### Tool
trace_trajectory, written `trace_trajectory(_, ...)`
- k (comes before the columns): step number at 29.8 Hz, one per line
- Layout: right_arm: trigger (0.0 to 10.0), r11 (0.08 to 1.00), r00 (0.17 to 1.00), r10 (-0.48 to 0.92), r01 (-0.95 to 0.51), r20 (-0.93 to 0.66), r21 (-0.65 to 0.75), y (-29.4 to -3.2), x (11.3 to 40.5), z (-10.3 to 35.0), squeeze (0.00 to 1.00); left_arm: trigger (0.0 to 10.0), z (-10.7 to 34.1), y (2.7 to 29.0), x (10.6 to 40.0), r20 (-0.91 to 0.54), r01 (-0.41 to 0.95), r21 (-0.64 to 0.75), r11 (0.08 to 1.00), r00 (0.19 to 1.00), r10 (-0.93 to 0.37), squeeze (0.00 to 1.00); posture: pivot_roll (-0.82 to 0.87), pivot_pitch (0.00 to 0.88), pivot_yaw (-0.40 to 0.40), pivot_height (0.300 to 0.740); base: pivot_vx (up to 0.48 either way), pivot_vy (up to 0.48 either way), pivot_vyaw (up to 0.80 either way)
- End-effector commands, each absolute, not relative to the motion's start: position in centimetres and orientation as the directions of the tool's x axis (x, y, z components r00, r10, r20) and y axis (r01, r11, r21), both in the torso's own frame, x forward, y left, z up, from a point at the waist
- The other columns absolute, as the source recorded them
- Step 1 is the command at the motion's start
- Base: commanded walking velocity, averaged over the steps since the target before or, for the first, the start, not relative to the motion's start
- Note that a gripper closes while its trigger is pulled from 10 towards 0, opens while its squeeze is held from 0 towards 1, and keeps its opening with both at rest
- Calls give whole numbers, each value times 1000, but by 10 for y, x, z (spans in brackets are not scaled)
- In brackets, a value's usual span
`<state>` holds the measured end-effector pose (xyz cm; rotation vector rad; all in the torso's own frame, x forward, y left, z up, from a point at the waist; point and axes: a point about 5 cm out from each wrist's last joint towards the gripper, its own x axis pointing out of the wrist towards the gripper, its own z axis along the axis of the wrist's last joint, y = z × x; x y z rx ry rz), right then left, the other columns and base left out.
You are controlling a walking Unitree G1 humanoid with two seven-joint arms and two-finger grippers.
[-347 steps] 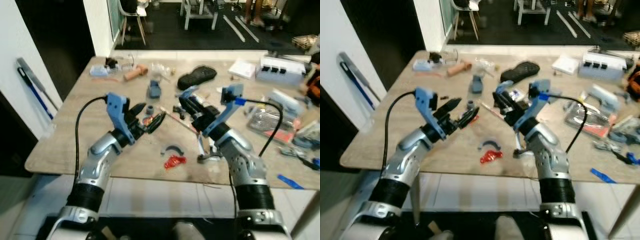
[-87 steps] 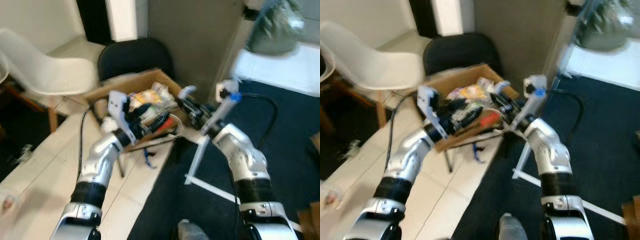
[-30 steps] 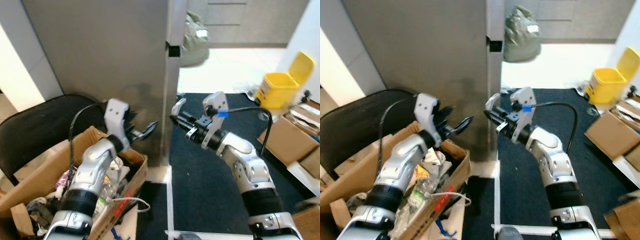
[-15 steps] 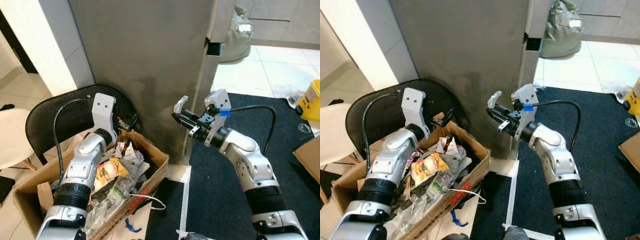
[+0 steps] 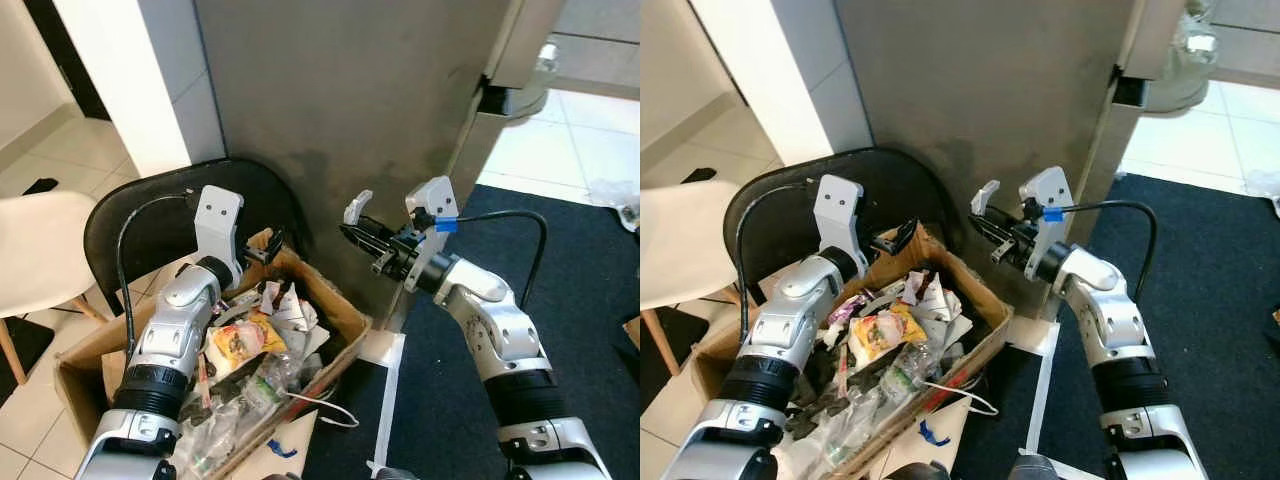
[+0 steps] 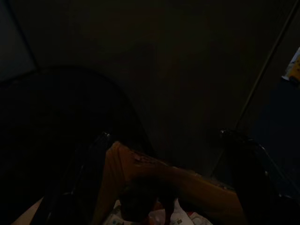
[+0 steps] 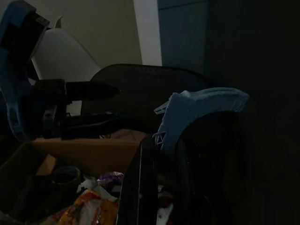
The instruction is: Picking trash to rubbish bin
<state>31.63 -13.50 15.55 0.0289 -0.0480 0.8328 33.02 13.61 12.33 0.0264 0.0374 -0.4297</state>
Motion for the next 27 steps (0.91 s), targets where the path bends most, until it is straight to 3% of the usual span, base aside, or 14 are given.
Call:
trace_trajectory(1, 10000, 669, 669, 742, -743, 41, 12, -133, 315, 150, 0, 10000, 121, 131, 330, -58, 440, 28, 898, 897, -438, 0, -66, 0, 15, 740, 0, 0, 706)
trace_trajectory(8, 10000, 677, 678, 734, -735, 45, 26, -133, 316, 149, 0, 10000, 120, 129, 329, -61, 450, 26, 893, 892, -448, 0, -67, 0, 15, 740, 0, 0, 709)
trace_trajectory(13, 10000, 689, 690, 721, -724, 58, 46, -134, 317, 150, 0, 10000, 119, 127, 329, -64, 465, 19, 885, 884, -463, 0, -68, 0, 14, 740, 0, 0, 0)
trace_trajectory(22, 10000, 694, 695, 716, -719, 61, 46, -134, 318, 150, 0, 10000, 117, 126, 328, -78, 475, 14, 880, 878, -472, 0, -66, 0, 11, 740, 0, -457, 0)
trace_trajectory(27, 10000, 695, 696, 715, -718, 63, 46, -134, 318, 150, 0, 10000, 118, 127, 330, -74, 452, 10, 892, 890, -450, 0, -67, 0, 14, 740, 0, 0, 0)
